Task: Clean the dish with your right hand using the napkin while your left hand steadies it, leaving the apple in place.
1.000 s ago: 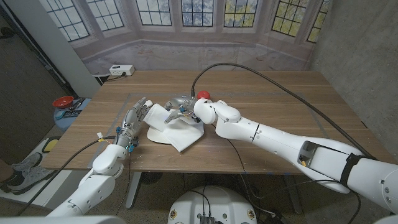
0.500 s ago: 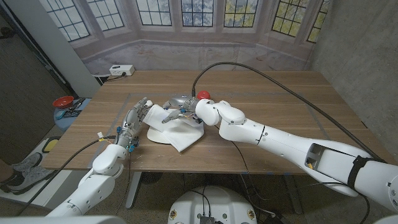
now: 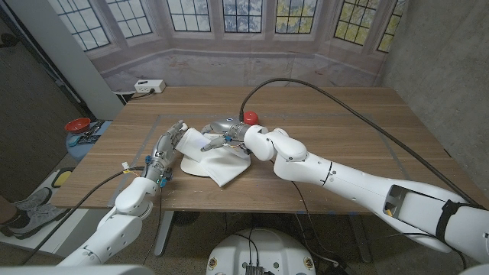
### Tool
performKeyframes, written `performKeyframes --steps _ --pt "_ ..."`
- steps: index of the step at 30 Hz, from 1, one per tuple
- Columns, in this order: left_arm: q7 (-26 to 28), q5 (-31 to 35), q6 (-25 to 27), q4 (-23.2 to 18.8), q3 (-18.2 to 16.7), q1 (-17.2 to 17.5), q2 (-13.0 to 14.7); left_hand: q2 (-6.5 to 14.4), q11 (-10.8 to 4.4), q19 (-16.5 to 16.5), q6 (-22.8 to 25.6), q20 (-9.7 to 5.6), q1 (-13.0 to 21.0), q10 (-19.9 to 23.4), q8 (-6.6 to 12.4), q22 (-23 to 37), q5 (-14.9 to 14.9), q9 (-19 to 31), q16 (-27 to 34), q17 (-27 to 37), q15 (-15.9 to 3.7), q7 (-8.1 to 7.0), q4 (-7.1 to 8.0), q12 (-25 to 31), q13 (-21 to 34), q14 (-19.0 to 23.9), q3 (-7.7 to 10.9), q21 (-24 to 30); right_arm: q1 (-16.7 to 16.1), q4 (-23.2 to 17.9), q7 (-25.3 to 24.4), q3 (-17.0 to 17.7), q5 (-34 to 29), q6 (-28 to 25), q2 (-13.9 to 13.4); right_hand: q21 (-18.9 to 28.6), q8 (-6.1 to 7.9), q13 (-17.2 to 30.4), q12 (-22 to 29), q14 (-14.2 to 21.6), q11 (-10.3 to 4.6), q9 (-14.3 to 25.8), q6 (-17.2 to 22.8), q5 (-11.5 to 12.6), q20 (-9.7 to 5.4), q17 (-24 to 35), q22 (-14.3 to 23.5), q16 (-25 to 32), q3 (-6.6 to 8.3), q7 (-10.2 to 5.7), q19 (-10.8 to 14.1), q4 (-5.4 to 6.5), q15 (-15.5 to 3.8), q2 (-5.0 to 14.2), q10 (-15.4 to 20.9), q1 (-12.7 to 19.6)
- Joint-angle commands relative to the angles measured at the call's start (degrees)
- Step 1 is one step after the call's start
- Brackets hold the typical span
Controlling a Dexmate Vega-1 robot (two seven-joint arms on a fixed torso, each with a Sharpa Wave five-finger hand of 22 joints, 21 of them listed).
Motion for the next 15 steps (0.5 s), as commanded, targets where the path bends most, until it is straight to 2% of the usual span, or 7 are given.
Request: performKeyframes --steps 1,6,11,12,15 --pt "0.29 0.17 0.03 -0.51 -0.16 0.21 0.29 0.12 0.47 -0.11 0.62 0.44 0.95 -0.17 0.32 0.09 0.0 0.12 0.01 0.05 0.49 0.03 -0.38 -0.05 0.29 -0.18 0.13 -0.02 -2.93 -3.87 -0.56 1.02 -4.57 -1.15 -1.69 0.41 -0.03 0.01 -0.03 0.16 -0.03 0.16 -1.41 -0.77 0.39 0.04 0.12 0.27 -0.04 -0.25 0.57 0.37 0.15 0.7 -1.11 -0.08" --pt "0.41 0.19 -0.16 -0.81 -0.59 0.53 0.56 -0.06 0.34 -0.15 0.12 0.46 0.95 -0.36 0.11 0.09 -0.05 0.12 -0.04 0.07 0.45 -0.14 -0.45 -0.13 0.29 -0.34 -0.04 -0.04 -3.68 -5.33 0.87 1.07 -7.01 -2.0 -2.25 0.43 -0.14 -0.14 -0.2 0.32 -0.5 0.07 -2.8 -1.47 0.4 -0.16 0.11 0.28 -0.27 0.14 0.77 0.09 0.06 0.53 -2.7 -0.08" --pt "0.82 0.2 -0.15 -1.04 -0.96 0.9 0.64 -0.08 0.31 -0.15 -0.38 0.35 0.92 -0.48 -0.08 0.09 -0.09 0.11 -0.05 0.1 0.37 -0.21 -0.43 -0.17 0.29 -0.48 -0.18 -0.03 -4.11 -6.66 3.71 0.69 -10.53 -4.46 -2.12 0.4 -0.05 -0.33 -0.2 -0.46 0.93 -0.01 -4.15 -2.49 0.42 -0.24 0.11 0.02 -0.65 0.56 0.84 0.29 0.34 0.88 -4.45 -0.83" --pt "0.86 0.16 -0.11 -1.1 -1.02 0.98 0.67 -0.08 0.28 -0.15 -0.44 0.38 0.93 -0.48 -0.1 0.09 -0.09 0.11 -0.05 0.1 0.34 -0.2 -0.44 -0.17 0.29 -0.49 -0.2 -0.03 -4.19 -6.9 4.37 0.57 -11.29 -5.04 -2.07 0.36 0.01 -0.4 -0.23 -1.01 1.59 -0.04 -4.63 -2.88 0.47 -0.29 0.11 -0.18 -0.89 0.65 0.79 0.32 0.53 0.81 -5.31 -1.16" --pt "0.92 0.15 -0.12 -1.13 -1.12 1.08 0.66 -0.08 0.39 -0.15 -0.65 0.38 0.92 -0.51 -0.16 0.09 -0.1 0.11 -0.02 0.11 0.35 -0.25 -0.44 -0.18 0.29 -0.48 -0.26 -0.03 -4.42 -7.59 6.05 0.12 -13.52 -5.86 -2.22 0.22 -0.07 -0.54 -0.32 -1.96 1.67 -0.1 -6.12 -3.64 0.64 -0.39 0.11 -0.42 -1.13 0.82 0.38 0.32 0.81 1.12 -7.39 -1.59"
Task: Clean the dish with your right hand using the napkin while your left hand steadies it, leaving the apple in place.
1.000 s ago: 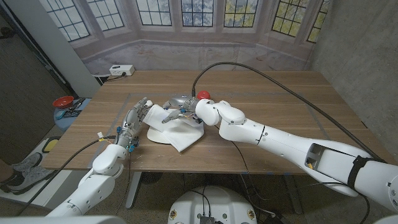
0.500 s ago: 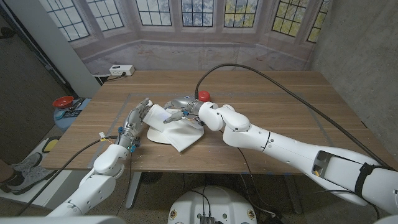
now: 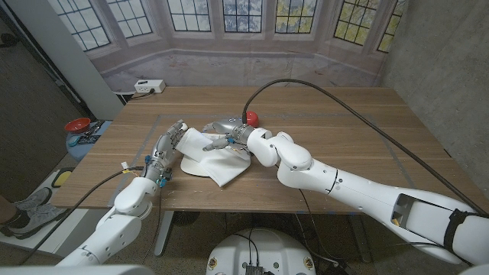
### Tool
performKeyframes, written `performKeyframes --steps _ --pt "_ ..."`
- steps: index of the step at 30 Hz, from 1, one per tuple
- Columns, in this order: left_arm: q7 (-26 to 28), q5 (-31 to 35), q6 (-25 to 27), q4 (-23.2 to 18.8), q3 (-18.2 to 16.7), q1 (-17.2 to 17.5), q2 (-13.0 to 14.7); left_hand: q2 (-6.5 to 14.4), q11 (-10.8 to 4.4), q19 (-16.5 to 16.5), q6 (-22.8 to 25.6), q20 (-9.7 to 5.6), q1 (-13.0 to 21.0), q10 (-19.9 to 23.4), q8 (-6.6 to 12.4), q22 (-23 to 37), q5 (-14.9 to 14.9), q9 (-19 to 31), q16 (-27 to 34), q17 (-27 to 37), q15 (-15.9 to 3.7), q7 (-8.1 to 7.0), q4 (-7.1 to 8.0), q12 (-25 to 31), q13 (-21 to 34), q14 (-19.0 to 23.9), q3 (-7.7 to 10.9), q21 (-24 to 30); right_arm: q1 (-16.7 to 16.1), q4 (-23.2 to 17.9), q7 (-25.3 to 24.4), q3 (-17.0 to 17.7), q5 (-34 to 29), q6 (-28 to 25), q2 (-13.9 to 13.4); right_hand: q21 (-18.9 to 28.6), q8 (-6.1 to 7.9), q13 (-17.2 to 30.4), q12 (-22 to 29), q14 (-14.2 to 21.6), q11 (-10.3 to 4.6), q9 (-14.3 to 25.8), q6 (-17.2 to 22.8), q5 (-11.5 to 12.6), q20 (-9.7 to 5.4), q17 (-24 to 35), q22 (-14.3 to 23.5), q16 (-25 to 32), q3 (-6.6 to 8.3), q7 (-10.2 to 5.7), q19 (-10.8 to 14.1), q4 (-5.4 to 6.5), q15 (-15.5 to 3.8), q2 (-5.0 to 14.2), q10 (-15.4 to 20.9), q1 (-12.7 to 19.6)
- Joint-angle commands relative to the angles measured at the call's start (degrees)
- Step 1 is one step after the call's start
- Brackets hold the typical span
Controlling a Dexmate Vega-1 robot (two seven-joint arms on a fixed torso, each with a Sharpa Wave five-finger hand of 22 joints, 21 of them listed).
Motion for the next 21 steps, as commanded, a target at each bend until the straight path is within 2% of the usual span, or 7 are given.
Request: performKeyframes --steps 1,5,7,11,16,17,21 --pt "0.43 0.01 -0.13 -0.49 -0.72 0.63 0.26 -0.04 0.38 0.16 -0.53 0.08 0.5 -0.49 -0.19 0.09 -0.1 0.11 -0.03 0.11 0.31 -0.04 -0.21 -0.18 0.29 -0.5 -0.03 -0.03 -1.48 -3.26 5.96 -0.83 -8.23 -4.18 -0.48 -0.06 -0.08 -0.09 -0.08 -1.5 0.2 -0.05 -2.33 -1.14 0.11 0.02 0.12 -0.53 -0.39 0.39 -0.27 0.21 0.48 0.65 -2.95 -0.97" --pt "0.35 -0.02 -0.12 -0.41 -0.72 0.55 0.19 0.01 0.4 0.15 -0.6 0.07 0.55 -0.49 -0.18 0.09 -0.1 0.11 -0.02 0.11 0.28 0.01 -0.24 -0.18 0.29 -0.49 -0.05 -0.03 -1.76 -3.91 9.24 -1.35 -10.61 -5.05 -0.43 -0.11 -0.2 -0.27 -0.04 -3.37 0.29 -0.1 -5.66 -2.83 0.2 -0.05 0.12 -0.82 -0.62 0.85 -0.69 0.38 0.75 1.78 -6.24 -1.77" --pt "0.18 -0.05 -0.09 -0.27 -0.64 0.39 0.13 0.04 0.36 0.15 -0.61 0.04 0.58 -0.46 -0.17 0.09 -0.09 0.1 -0.01 0.11 0.3 0.05 -0.26 -0.17 0.29 -0.49 -0.05 -0.03 -1.21 -4.02 12.91 -2.13 -12.68 -6.33 0.02 -0.28 -0.36 -0.39 -0.08 -5.38 1.02 -0.14 -9.58 -4.75 0.14 -0.07 0.14 -0.96 -0.77 1.16 -1.84 0.63 1.35 3.16 -9.91 -2.71" --pt "-0.01 -0.08 -0.05 -0.16 -0.52 0.21 0.07 0.1 0.51 0.2 -0.61 0.07 0.63 -0.5 -0.14 0.09 -0.08 0.1 -0.02 0.1 0.34 0.04 -0.28 -0.18 0.29 -0.52 -0.05 -0.01 -1.08 -4.48 17.4 -2.54 -15.3 -7.4 0.37 -0.24 -0.27 -0.51 0.04 -10.37 0.46 -0.18 -15.73 -8.54 -1.06 0.28 0.17 -1.14 -1.31 1.62 -3.86 2.87 0.96 7.2 -16.24 -7.15" --pt "0.05 0.06 -0.02 -0.14 -0.45 0.14 0.04 0.2 0.4 0.17 -0.98 0.03 0.74 -0.48 -0.24 0.09 -0.07 0.09 0.0 0.11 0.34 -0.11 -0.32 -0.17 0.28 -0.5 -0.05 -0.02 -1.76 -5.11 20.46 -2.1 -17.3 -7.58 0.56 -0.18 0.01 -0.54 0.18 -11.78 0.95 -0.16 -16.84 -9.25 -1.24 0.51 0.19 -0.99 -1.71 1.75 -4.33 4.41 1.0 8.94 -17.83 -9.81" --pt "0.06 0.07 -0.04 -0.13 -0.45 0.13 0.02 0.23 0.36 0.18 -1.13 0.04 0.76 -0.49 -0.29 0.09 -0.06 0.09 0.0 0.11 0.31 -0.04 -0.32 -0.18 0.28 -0.51 -0.04 -0.02 -1.81 -5.21 21.25 -2.06 -17.76 -7.66 0.68 -0.33 0.23 -0.56 0.25 -12.7 1.09 -0.16 -17.15 -9.53 -1.05 0.61 0.19 -0.93 -2.15 1.85 -5.2 5.45 0.92 9.72 -18.8 -11.74" --pt "0.06 0.03 0.19 -0.27 -0.4 0.11 0.07 0.26 0.33 0.17 -1.37 0.03 0.82 -0.5 -0.33 0.09 -0.06 0.09 0.02 0.11 0.31 -0.04 -0.35 -0.18 0.28 -0.49 -0.06 -0.02 -2.28 -5.89 23.3 -1.42 -18.4 -7.12 0.75 -0.34 0.12 -0.59 0.24 -13.64 0.91 -0.19 -18.06 -9.69 -0.72 0.63 0.19 -0.95 -2.66 1.68 -5.78 6.22 0.89 10.01 -19.73 -13.41"
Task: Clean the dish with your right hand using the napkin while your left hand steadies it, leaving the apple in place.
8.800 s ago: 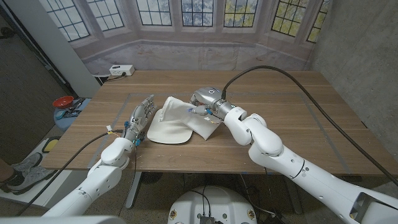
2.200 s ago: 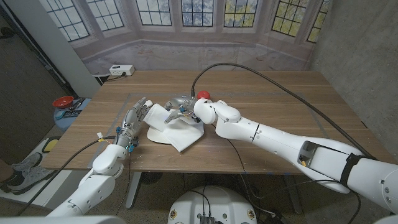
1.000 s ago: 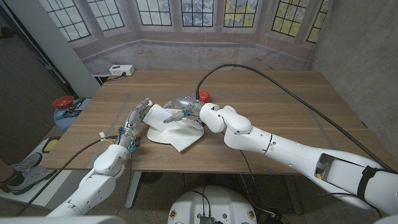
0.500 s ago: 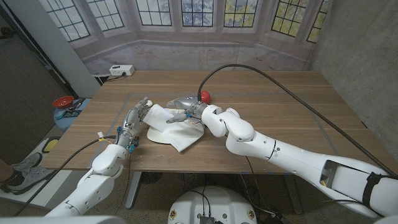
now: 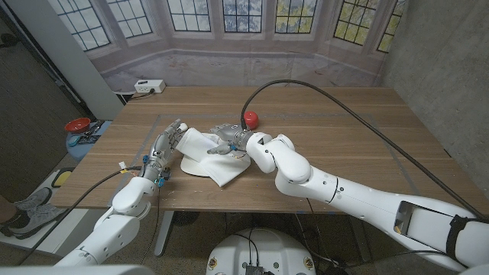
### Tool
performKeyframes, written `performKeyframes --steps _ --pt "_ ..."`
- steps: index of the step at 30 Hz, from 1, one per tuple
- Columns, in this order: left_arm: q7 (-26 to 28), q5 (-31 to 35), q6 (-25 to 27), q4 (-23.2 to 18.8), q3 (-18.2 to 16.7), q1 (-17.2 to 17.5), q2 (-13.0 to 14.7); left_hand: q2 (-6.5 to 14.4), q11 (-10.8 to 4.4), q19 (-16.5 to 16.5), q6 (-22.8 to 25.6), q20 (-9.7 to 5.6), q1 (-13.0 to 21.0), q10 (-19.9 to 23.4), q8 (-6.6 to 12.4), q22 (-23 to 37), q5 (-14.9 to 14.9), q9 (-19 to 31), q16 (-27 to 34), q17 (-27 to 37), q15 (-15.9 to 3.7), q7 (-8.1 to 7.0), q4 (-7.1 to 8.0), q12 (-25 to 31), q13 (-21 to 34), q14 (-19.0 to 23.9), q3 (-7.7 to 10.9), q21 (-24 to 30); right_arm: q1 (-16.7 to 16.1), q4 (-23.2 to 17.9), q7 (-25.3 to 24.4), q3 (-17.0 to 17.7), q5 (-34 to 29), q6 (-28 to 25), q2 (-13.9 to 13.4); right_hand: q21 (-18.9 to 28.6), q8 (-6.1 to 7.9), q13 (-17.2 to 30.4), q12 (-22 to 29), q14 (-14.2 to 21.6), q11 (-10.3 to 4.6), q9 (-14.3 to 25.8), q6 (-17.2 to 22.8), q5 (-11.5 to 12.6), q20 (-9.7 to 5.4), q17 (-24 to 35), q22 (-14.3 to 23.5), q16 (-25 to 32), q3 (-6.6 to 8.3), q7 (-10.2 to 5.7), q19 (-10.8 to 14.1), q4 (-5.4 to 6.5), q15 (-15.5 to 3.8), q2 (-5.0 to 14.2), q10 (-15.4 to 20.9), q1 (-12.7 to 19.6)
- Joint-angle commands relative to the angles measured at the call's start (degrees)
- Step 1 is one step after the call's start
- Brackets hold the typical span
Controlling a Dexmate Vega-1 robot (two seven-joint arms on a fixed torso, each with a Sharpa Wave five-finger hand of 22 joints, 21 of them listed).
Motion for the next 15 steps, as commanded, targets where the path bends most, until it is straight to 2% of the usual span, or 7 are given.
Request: performKeyframes --steps 1,15 --pt "-0.14 0.02 0.29 -0.04 0.17 -0.22 -0.05 0.03 0.05 0.17 -0.48 0.04 0.59 -0.21 -0.12 0.09 -0.06 0.09 0.02 0.11 0.12 0.13 -0.36 -0.18 0.28 -0.26 -0.06 -0.02 -1.03 -2.22 8.81 0.39 -5.2 -0.78 0.36 -0.04 0.06 -0.01 0.25 -1.31 -0.23 -0.02 -1.49 -0.15 0.23 0.21 0.2 0.02 -0.39 -0.16 -0.79 1.06 -0.18 0.44 -1.5 -1.95" --pt "-0.2 0.2 0.62 -0.59 0.41 -0.06 0.2 0.1 0.23 0.13 -0.7 0.02 0.74 -0.19 -0.03 0.09 -0.05 0.08 0.03 0.12 0.1 0.22 -0.38 -0.17 0.28 -0.32 -0.16 -0.03 -3.84 -4.29 13.85 2.3 -9.32 0.32 0.49 0.0 0.03 -0.05 0.49 -2.6 -0.16 -0.05 -2.84 -0.11 0.26 0.22 0.22 0.0 -1.02 -0.08 -1.54 2.21 0.02 0.93 -1.98 -4.33"
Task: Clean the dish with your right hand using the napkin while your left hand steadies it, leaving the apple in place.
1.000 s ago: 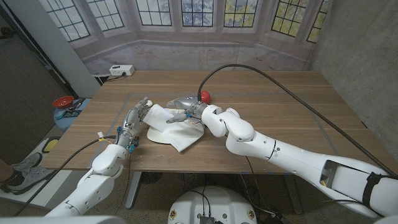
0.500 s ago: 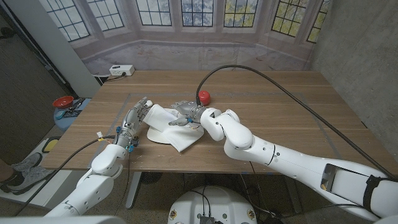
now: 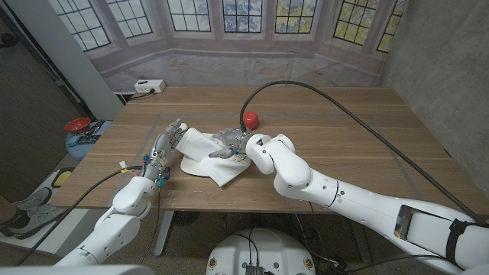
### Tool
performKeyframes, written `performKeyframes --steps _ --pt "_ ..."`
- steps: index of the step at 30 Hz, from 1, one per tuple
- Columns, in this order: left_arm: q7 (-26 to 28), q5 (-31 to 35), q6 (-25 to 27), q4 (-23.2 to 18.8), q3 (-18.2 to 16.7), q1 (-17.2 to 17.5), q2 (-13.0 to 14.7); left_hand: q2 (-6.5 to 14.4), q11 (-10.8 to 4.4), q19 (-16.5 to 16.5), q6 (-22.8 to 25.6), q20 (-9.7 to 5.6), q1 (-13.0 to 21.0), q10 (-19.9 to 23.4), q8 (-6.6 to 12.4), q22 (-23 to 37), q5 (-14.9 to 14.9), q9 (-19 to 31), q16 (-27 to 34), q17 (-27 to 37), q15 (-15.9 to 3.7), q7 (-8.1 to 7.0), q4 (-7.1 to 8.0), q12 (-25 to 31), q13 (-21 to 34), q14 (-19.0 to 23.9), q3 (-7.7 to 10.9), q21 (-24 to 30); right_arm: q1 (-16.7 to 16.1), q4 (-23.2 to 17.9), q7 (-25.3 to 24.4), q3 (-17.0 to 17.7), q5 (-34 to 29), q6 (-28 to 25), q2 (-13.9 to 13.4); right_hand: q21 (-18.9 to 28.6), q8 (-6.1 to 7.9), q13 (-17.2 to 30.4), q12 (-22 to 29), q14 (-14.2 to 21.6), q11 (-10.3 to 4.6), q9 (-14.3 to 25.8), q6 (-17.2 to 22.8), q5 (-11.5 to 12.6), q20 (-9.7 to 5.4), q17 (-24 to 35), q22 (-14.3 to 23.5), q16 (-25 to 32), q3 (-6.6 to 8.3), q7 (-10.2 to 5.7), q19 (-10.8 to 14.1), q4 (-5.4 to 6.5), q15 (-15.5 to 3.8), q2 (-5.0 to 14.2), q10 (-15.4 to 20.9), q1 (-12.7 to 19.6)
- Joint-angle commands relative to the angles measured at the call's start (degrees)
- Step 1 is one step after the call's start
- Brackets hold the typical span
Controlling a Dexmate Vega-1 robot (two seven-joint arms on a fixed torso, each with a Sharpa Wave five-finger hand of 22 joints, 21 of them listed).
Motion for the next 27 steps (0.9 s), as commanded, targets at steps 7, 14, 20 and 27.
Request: performKeyframes --steps 7,14,20,27 --pt "-0.05 0.23 0.44 -0.56 0.39 0.12 0.1 0.05 0.08 0.15 -0.25 0.01 0.7 -0.2 0.04 0.09 -0.05 0.2 0.04 0.13 0.14 0.16 -0.13 -0.17 0.28 -0.35 0.04 -0.01 -4.21 -4.15 6.87 2.27 -6.75 1.59 -0.22 0.03 0.01 0.14 0.47 -1.28 -0.1 -0.08 -1.47 -0.06 0.06 0.11 0.23 -0.08 0.11 0.18 -0.8 0.66 0.07 0.05 -0.96 -1.09" --pt "-0.1 0.34 0.32 -0.45 0.74 -0.06 -0.19 0.08 0.16 0.12 -0.26 0.01 0.76 -0.22 0.08 0.09 -0.04 0.2 0.05 0.13 0.18 0.18 -0.13 -0.18 0.28 -0.36 0.01 -0.03 -6.05 -5.26 8.95 3.51 -9.41 2.69 0.38 0.1 0.08 0.13 0.47 -1.52 0.11 -0.09 -1.72 0.04 -0.05 -0.11 0.23 -0.14 0.29 0.39 -0.84 0.38 0.09 0.19 -1.26 -0.92" --pt "0.11 0.65 0.16 -0.39 0.89 -0.16 -0.33 0.11 0.09 0.07 -0.24 0.05 0.83 -0.3 0.12 0.09 -0.03 0.19 0.05 0.13 0.17 0.16 -0.15 -0.21 0.28 -0.36 0.0 -0.04 -7.46 -6.09 10.07 4.79 -10.37 4.39 0.44 0.15 0.19 0.12 0.53 -1.6 0.35 -0.11 -1.71 0.11 -0.16 -0.28 0.22 -0.13 0.48 0.67 -0.82 0.14 0.13 0.35 -1.29 -0.73" --pt "0.1 0.65 0.15 -0.16 1.14 -0.4 -0.56 0.14 0.16 0.08 -0.29 0.07 0.95 -0.33 0.13 0.09 0.0 0.19 0.07 0.12 0.19 0.15 -0.19 -0.22 0.27 -0.32 0.01 -0.03 -8.61 -5.06 10.9 5.33 -11.19 5.96 1.76 0.2 0.25 0.11 0.59 -1.71 0.47 -0.12 -1.8 0.16 -0.03 -0.42 0.21 -0.14 0.66 1.02 -0.8 -0.1 0.22 0.48 -1.31 -0.54"
